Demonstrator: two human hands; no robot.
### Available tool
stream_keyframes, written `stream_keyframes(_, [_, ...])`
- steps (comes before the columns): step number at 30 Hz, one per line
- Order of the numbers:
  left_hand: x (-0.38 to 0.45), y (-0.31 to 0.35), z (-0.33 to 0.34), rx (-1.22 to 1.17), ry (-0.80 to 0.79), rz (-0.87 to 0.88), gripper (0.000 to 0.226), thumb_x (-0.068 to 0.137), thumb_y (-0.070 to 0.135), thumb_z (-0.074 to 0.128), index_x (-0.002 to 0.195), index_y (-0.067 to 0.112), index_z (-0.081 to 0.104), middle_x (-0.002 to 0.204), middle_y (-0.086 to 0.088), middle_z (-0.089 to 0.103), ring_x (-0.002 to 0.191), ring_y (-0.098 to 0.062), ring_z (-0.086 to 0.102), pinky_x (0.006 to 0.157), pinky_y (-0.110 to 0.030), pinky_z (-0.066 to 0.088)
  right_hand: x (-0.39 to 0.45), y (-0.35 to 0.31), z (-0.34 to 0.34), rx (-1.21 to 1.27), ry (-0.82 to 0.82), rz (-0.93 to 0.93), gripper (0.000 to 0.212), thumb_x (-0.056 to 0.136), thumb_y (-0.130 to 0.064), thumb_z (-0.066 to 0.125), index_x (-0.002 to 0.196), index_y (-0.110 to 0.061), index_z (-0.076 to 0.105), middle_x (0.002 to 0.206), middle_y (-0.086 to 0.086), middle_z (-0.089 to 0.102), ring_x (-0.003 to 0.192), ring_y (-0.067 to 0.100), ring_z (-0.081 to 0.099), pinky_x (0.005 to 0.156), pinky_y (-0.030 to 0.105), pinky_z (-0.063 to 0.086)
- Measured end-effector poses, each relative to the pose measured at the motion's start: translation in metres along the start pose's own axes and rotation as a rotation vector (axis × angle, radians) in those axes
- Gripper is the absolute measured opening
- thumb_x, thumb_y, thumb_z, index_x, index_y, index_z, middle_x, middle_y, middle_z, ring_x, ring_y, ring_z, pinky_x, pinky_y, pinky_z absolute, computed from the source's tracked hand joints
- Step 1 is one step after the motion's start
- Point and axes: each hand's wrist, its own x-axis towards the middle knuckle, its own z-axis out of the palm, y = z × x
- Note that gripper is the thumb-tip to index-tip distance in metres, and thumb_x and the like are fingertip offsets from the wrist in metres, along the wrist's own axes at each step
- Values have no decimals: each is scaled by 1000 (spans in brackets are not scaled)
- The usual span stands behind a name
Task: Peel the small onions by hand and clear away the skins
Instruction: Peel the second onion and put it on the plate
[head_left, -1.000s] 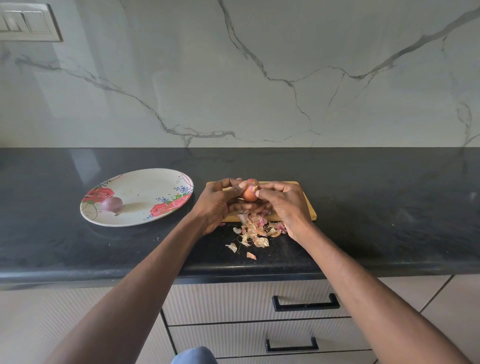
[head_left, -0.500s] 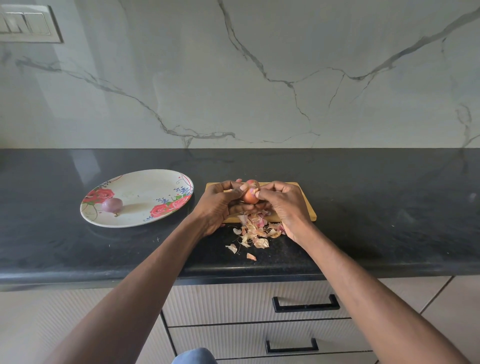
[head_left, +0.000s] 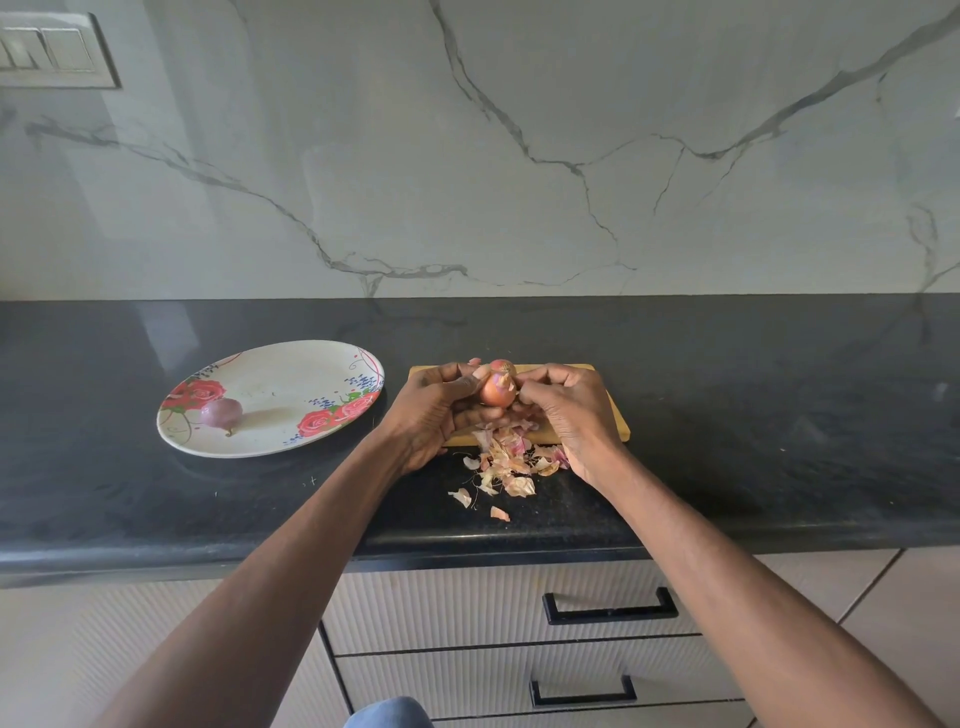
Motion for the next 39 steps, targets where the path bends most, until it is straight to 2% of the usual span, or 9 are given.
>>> stream_keyframes(4, [0,1,1,4,23,15,12,96,7,60,102,-3,60,90,-24,73,67,-26,74,62,-25,62,2,3,-1,37,-33,-6,12,82,-4,74,92,-7,80,84,10,77,76,23,73,67,31,57])
stream_keyframes(7, [0,1,1,-7,25,37,9,98,3,58,106,-2,58,91,-24,73,72,-30,74,64,-28,63,2,4,-2,40,-33,-66,9,83,-10,79,92,-9,80,90,6,78,87,26,75,78,37,61])
stream_keyframes(10, [-1,1,2,-15,29,52,10,98,-1,56,108,-2,56,91,-23,74,74,-32,75,63,-30,63,2,6,-1,-25,-20,-123,11,82,-12,82,93,-11,81,90,2,79,86,19,76,77,32,61])
stream_keyframes(14, [-4,1,5,-28,14,81,25,91,0,63,114,-2,54,90,-24,74,76,-33,76,64,-32,63,5,9,-1,-143,36,-170,8,82,-13,82,90,-13,81,86,-3,78,82,10,74,73,23,57])
stream_keyframes(20, [-3,-2,6,38,-10,106,39,75,2,74,110,-2,57,102,-23,72,89,-34,74,82,-45,61,6,10,2,-238,60,-215,2,85,-9,77,84,-10,79,80,-2,76,76,11,70,71,27,58])
stream_keyframes(22, [-2,-2,5,89,-14,106,45,68,2,77,109,-1,59,106,-21,72,92,-36,72,82,-44,62,5,9,4,-253,63,-222,3,86,-9,75,84,-9,78,80,-1,75,76,11,69,70,26,57])
stream_keyframes(25, [-2,-3,3,101,-39,117,40,73,2,74,110,-3,60,102,-20,73,83,-29,72,71,-34,64,5,9,4,-261,52,-231,5,87,-9,73,86,-7,77,80,1,75,77,14,70,68,24,57])
stream_keyframes(30, [2,-5,1,145,-19,124,32,90,4,66,120,-4,58,101,-22,71,77,-27,69,70,-33,61,4,8,4,-233,50,-214,8,89,-10,71,82,-8,75,76,0,76,75,18,73,69,32,60])
stream_keyframes(39, [1,-2,3,104,6,124,13,102,8,51,108,2,60,92,-18,72,76,-24,69,60,-29,58,3,7,3,-188,48,-216,10,89,-10,70,80,-9,74,75,1,74,73,18,71,65,31,57])
